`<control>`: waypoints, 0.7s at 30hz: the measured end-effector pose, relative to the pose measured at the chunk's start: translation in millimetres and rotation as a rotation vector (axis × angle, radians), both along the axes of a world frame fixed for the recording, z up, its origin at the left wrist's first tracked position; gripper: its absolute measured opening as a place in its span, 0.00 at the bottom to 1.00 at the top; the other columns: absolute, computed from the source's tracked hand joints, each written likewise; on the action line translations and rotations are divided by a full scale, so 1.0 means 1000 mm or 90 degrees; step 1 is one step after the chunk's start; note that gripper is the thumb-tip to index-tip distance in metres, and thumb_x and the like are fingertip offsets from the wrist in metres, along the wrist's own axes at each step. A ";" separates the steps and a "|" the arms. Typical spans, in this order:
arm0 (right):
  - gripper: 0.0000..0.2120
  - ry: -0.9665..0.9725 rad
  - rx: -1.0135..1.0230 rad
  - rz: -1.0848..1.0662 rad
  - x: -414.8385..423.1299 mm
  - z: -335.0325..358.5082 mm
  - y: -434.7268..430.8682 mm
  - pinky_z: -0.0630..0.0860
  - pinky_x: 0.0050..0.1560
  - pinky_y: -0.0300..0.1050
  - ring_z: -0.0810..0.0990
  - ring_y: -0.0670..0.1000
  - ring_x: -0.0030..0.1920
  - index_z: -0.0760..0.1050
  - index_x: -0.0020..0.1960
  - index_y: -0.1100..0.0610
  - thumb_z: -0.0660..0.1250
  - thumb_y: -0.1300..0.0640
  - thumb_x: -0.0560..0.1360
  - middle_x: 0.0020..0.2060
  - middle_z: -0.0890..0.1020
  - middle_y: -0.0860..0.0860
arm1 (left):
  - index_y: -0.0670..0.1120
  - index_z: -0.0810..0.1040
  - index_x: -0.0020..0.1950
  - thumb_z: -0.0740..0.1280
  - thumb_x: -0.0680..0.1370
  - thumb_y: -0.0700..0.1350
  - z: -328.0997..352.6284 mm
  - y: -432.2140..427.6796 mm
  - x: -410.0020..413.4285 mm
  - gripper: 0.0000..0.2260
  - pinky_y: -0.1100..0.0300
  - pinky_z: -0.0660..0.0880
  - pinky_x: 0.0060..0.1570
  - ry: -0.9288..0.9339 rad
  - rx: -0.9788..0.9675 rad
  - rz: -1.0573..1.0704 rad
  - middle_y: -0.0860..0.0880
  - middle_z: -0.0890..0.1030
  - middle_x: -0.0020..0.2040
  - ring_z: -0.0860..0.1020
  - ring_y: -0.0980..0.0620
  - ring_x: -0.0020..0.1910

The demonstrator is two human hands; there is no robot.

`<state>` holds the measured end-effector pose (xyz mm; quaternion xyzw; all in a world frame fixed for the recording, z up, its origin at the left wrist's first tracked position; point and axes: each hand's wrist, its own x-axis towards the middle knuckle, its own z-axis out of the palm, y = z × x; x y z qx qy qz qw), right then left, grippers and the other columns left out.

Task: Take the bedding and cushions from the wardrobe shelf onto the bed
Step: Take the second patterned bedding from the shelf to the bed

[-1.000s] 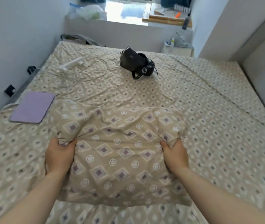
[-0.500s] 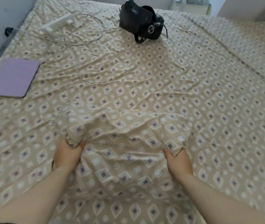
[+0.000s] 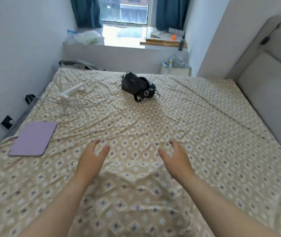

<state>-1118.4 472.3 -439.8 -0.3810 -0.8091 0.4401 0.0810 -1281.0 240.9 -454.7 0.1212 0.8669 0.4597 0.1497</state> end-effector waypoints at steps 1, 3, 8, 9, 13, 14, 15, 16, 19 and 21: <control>0.32 0.028 0.010 -0.001 0.000 0.025 -0.002 0.65 0.61 0.46 0.65 0.48 0.68 0.61 0.72 0.47 0.63 0.37 0.72 0.70 0.66 0.46 | 0.53 0.66 0.72 0.62 0.74 0.65 0.025 0.006 0.002 0.30 0.52 0.67 0.62 0.021 0.032 -0.016 0.53 0.70 0.71 0.68 0.52 0.69; 0.32 0.095 0.039 -0.018 0.008 0.084 -0.003 0.64 0.59 0.44 0.65 0.44 0.65 0.62 0.71 0.45 0.62 0.35 0.70 0.69 0.67 0.42 | 0.53 0.67 0.72 0.62 0.75 0.64 0.081 0.021 0.005 0.28 0.53 0.67 0.60 0.065 0.097 -0.053 0.53 0.70 0.70 0.68 0.54 0.67; 0.31 0.230 0.201 -0.099 0.074 0.230 0.013 0.62 0.60 0.42 0.65 0.40 0.62 0.63 0.71 0.45 0.62 0.35 0.71 0.63 0.67 0.38 | 0.52 0.70 0.70 0.64 0.78 0.56 0.223 0.070 0.035 0.21 0.52 0.68 0.60 0.179 0.236 -0.169 0.54 0.73 0.66 0.70 0.54 0.64; 0.31 0.247 0.225 -0.122 0.092 0.252 0.017 0.63 0.61 0.43 0.65 0.40 0.62 0.64 0.71 0.45 0.61 0.35 0.70 0.62 0.67 0.38 | 0.51 0.71 0.69 0.64 0.78 0.53 0.245 0.078 0.044 0.19 0.53 0.69 0.59 0.188 0.259 -0.189 0.54 0.74 0.65 0.72 0.52 0.63; 0.31 0.312 0.315 -0.208 0.176 0.330 0.031 0.65 0.62 0.46 0.67 0.42 0.62 0.65 0.69 0.45 0.61 0.34 0.69 0.63 0.68 0.39 | 0.51 0.73 0.67 0.66 0.78 0.49 0.321 0.110 0.097 0.17 0.53 0.69 0.57 0.206 0.338 -0.268 0.52 0.76 0.62 0.74 0.51 0.61; 0.30 0.328 0.323 -0.228 0.202 0.345 0.033 0.65 0.63 0.46 0.68 0.43 0.63 0.65 0.69 0.44 0.61 0.35 0.70 0.64 0.69 0.40 | 0.51 0.74 0.66 0.66 0.78 0.49 0.336 0.118 0.115 0.16 0.54 0.68 0.56 0.212 0.354 -0.291 0.52 0.76 0.62 0.73 0.51 0.61; 0.29 0.339 0.326 -0.249 0.223 0.355 0.034 0.65 0.64 0.46 0.68 0.43 0.64 0.66 0.68 0.44 0.62 0.35 0.71 0.64 0.69 0.41 | 0.52 0.74 0.65 0.66 0.78 0.49 0.346 0.124 0.132 0.15 0.55 0.68 0.56 0.213 0.369 -0.310 0.52 0.76 0.62 0.73 0.51 0.61; 0.28 0.351 0.335 -0.273 0.249 0.366 0.035 0.65 0.64 0.47 0.68 0.43 0.64 0.66 0.67 0.45 0.62 0.35 0.71 0.65 0.70 0.42 | 0.53 0.74 0.64 0.66 0.78 0.48 0.358 0.132 0.152 0.14 0.55 0.68 0.57 0.208 0.390 -0.342 0.52 0.76 0.63 0.73 0.51 0.62; 0.21 0.381 0.378 -0.341 0.327 0.386 0.035 0.66 0.63 0.46 0.70 0.44 0.64 0.68 0.65 0.46 0.66 0.43 0.75 0.63 0.73 0.45 | 0.55 0.73 0.64 0.65 0.78 0.50 0.387 0.157 0.217 0.14 0.54 0.68 0.57 0.194 0.434 -0.423 0.51 0.76 0.63 0.72 0.50 0.63; 0.18 0.377 0.394 -0.382 0.375 0.394 0.031 0.66 0.63 0.45 0.71 0.44 0.63 0.69 0.64 0.47 0.67 0.48 0.76 0.62 0.74 0.47 | 0.55 0.73 0.63 0.64 0.78 0.50 0.401 0.170 0.262 0.14 0.56 0.67 0.56 0.195 0.469 -0.459 0.52 0.76 0.62 0.73 0.51 0.62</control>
